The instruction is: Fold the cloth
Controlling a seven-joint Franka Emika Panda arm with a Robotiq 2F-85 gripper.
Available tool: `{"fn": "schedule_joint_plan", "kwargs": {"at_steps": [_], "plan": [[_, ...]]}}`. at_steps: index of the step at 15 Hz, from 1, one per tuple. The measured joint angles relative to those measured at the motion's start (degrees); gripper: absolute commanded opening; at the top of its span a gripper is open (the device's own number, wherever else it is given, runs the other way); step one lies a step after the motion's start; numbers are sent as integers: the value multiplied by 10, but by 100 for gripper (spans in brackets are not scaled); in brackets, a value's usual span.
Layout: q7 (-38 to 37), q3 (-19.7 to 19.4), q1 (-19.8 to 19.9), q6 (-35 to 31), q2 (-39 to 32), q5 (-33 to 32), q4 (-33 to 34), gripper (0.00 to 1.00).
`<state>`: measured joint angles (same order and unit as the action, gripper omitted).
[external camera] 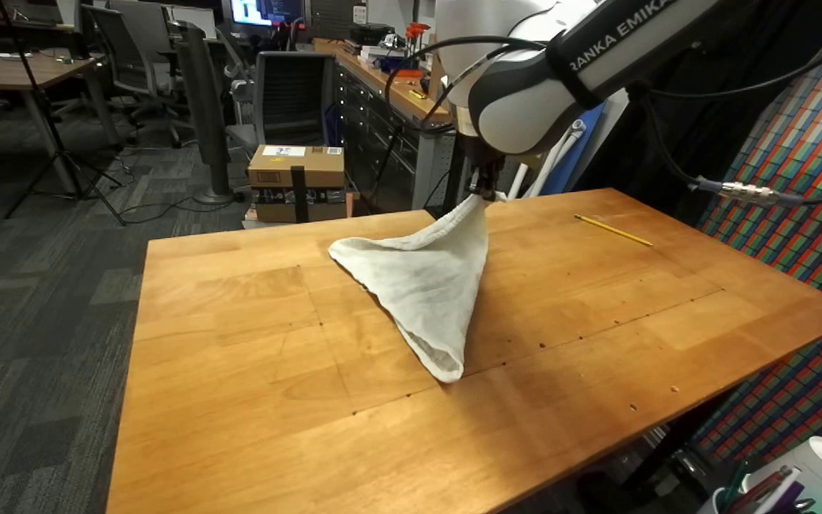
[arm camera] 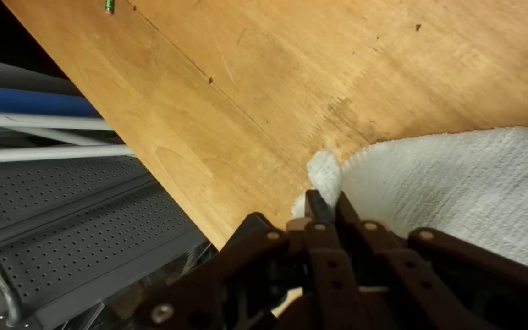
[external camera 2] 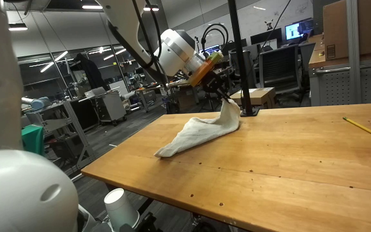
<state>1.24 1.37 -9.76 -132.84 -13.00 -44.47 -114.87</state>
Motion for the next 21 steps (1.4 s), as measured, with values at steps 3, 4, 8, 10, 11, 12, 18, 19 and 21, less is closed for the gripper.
{"fn": "schedule_joint_plan", "kwargs": {"at_steps": [3,4,8,10,11,12,18,19,21], "plan": [[-12,16,-2,18,18,-7,-11,7],[-18,21,-3,23,23,-13,-14,8],[-33,40,-4,42,50,-25,-27,7],[-36,47,-4,51,68,-25,-40,7],[-37,51,-4,56,79,-25,-49,7],[-38,54,-4,61,91,-25,-59,8],[-26,87,-5,103,172,69,-124,7],[-19,92,-6,108,184,94,-132,7],[0,98,-8,118,205,143,-144,7]]}}
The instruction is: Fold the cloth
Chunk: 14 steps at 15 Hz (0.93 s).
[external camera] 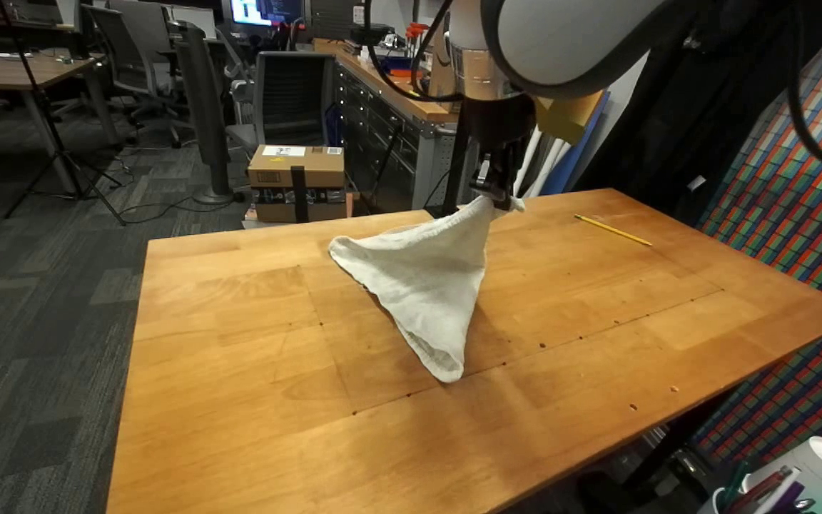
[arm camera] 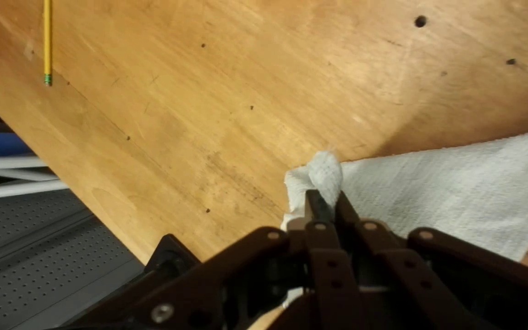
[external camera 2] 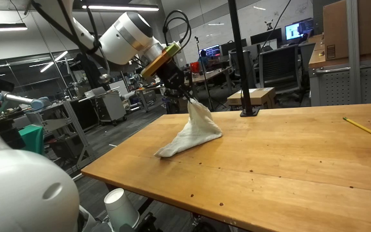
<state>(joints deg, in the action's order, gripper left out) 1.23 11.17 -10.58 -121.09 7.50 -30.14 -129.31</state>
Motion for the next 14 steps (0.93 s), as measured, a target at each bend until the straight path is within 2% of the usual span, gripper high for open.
{"fn": "schedule_joint_plan", "kwargs": {"at_steps": [7,14], "plan": [[76,4,-11,57,34,134,-20,7],[125,18,-40,113,22,214,-37,7]]}}
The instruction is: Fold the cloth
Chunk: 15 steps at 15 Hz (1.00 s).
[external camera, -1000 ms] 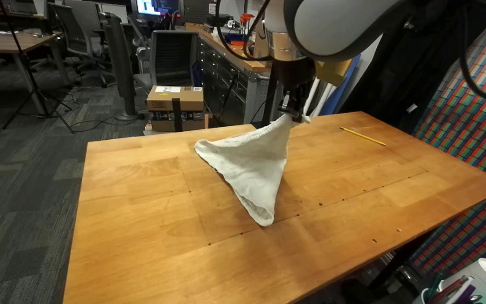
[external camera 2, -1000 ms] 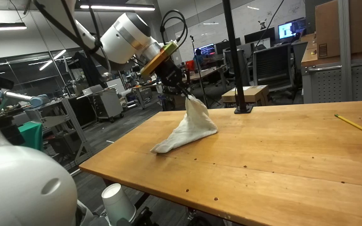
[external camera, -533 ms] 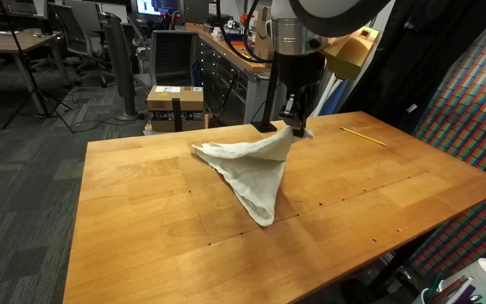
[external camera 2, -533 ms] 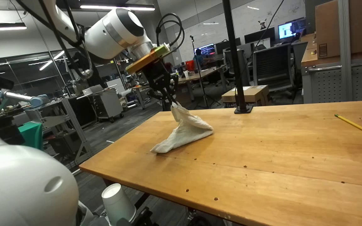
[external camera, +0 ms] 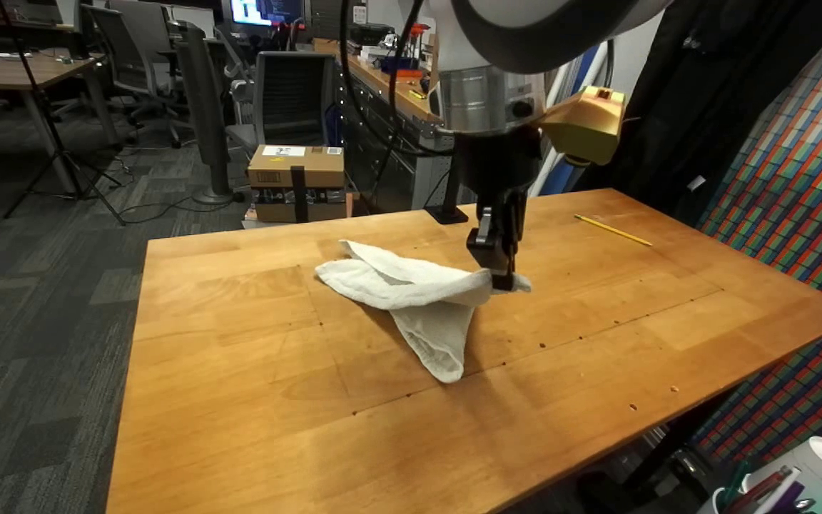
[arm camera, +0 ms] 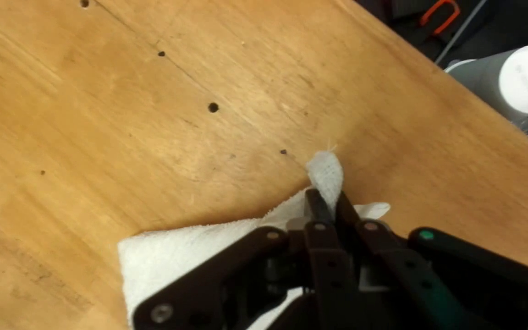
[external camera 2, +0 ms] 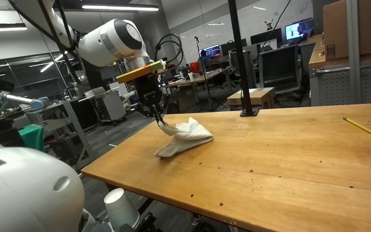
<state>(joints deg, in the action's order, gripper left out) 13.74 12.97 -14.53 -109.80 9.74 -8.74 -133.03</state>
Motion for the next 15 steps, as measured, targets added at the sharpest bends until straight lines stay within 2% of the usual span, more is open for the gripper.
{"fn": "schedule_joint_plan", "kwargs": {"at_steps": [8,9,11,15], "plan": [[16,54,-52,9,-66,55,7,9],[16,58,-55,9,-75,55,9,33],[18,61,-55,9,-91,55,17,35],[22,54,-47,9,-119,55,33,65]]}}
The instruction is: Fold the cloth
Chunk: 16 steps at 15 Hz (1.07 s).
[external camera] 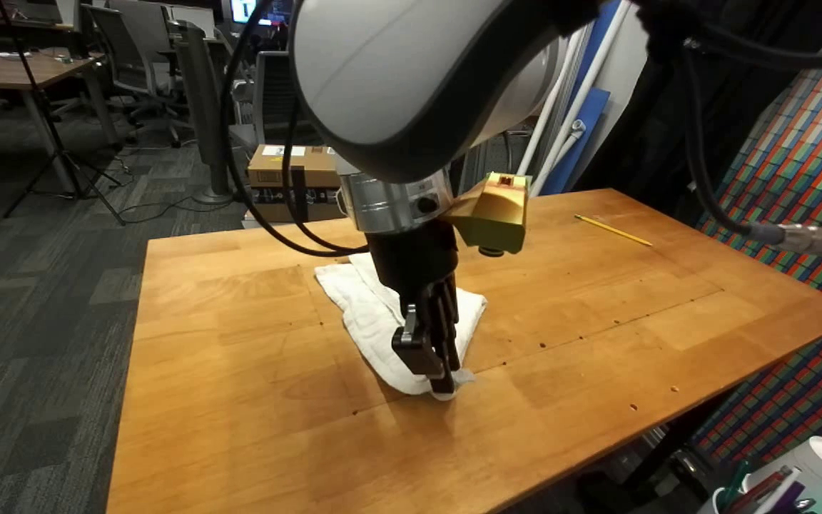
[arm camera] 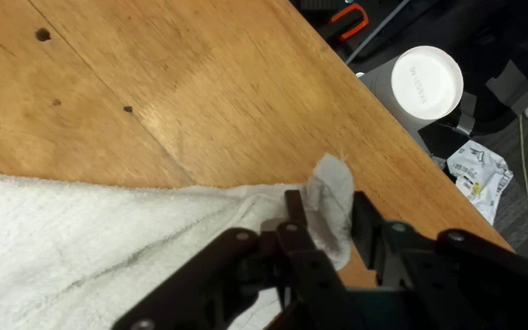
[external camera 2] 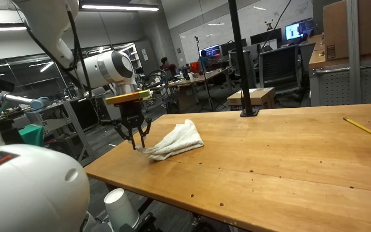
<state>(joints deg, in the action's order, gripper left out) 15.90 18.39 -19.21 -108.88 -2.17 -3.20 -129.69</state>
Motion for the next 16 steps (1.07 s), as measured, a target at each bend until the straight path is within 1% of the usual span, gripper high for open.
{"fn": "schedule_joint_plan", "kwargs": {"at_steps": [3,5,10,16], "plan": [[5,-10,12,0,-14,0,11,87],[11,-16,21,0,-18,0,18,99],[22,-30,39,4,-19,0,36,100],[27,-42,51,5,-19,0,50,100]]}}
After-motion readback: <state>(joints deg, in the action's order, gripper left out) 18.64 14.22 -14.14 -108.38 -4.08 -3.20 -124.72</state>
